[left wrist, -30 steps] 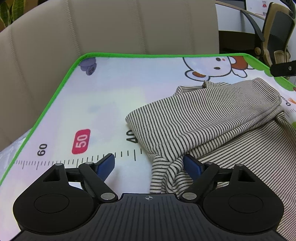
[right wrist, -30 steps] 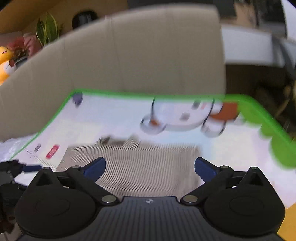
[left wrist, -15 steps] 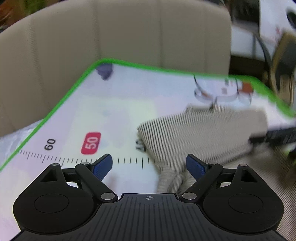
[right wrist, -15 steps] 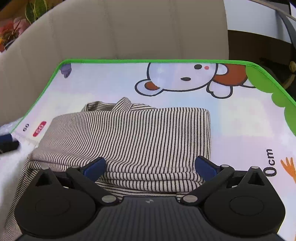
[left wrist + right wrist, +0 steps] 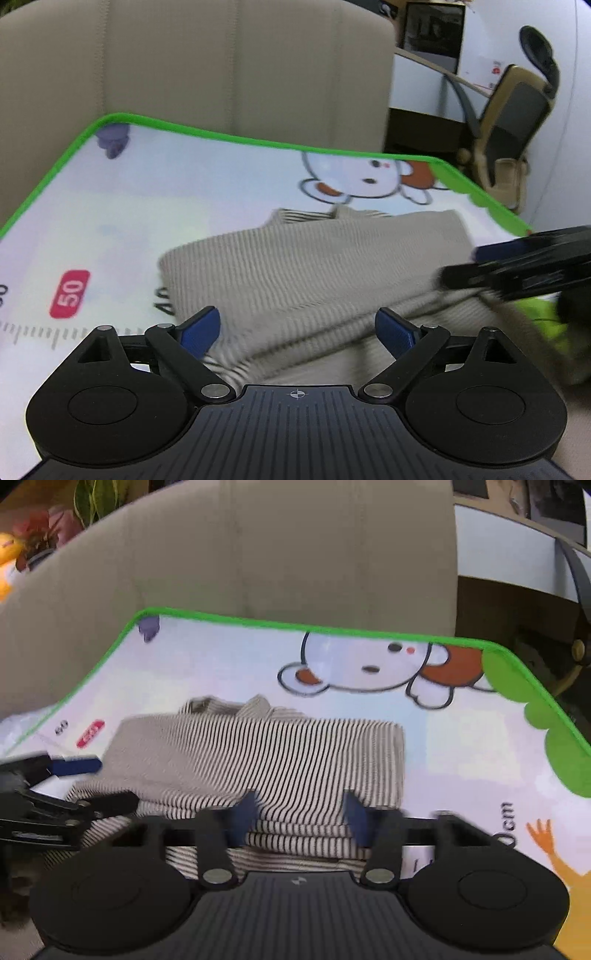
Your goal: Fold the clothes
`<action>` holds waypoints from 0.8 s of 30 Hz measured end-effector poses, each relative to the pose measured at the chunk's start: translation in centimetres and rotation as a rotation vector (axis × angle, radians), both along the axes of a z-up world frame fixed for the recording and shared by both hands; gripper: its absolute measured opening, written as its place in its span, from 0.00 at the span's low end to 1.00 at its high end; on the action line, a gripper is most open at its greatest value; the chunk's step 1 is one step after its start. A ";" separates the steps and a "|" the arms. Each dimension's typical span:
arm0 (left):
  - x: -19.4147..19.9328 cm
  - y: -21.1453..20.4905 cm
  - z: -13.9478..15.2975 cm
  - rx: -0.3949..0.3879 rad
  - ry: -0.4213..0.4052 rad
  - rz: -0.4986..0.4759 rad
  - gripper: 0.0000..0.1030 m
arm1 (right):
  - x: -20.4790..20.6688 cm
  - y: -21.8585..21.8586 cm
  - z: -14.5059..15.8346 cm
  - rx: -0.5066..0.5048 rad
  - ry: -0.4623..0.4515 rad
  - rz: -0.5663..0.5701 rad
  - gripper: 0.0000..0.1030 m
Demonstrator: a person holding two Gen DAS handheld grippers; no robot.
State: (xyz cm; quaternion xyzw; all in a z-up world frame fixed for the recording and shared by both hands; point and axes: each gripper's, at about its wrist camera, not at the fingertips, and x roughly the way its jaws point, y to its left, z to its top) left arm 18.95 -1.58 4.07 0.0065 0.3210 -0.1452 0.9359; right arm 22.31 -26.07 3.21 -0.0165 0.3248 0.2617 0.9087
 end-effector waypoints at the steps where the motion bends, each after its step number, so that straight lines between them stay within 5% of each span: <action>1: 0.3 0.2 -0.4 0.000 0.001 0.014 0.93 | -0.1 -0.1 0.6 0.009 -0.032 -0.008 0.35; 4: 1.1 2.0 -1.6 -0.045 0.046 0.076 0.97 | 0.4 0.2 1.8 0.018 -0.087 0.001 0.35; 6: 1.2 2.8 -2.4 -0.096 0.059 0.087 0.99 | 1.4 0.9 1.0 0.002 -0.044 -0.001 0.36; 8: 0.8 2.5 -2.4 -0.076 0.031 0.083 0.99 | 2.4 1.4 -1.1 -0.039 0.021 -0.013 0.37; 11: 0.3 1.6 -2.3 -0.026 -0.001 0.069 1.00 | 2.0 1.6 -3.6 -0.082 -0.014 -0.007 0.39; 17: -1.8 2.0 0.1 -0.036 -0.102 0.113 1.00 | 1.6 1.9 -3.7 -0.101 -0.040 -0.007 0.41; 20: -2.8 1.6 1.7 -0.101 -0.158 0.050 1.00 | 1.6 2.2 -3.7 -0.104 -0.052 -0.010 0.42; 24: -1.6 -0.2 0.2 -0.077 -0.078 -0.037 1.00 | 1.4 2.2 -3.3 -0.101 -0.029 0.001 0.45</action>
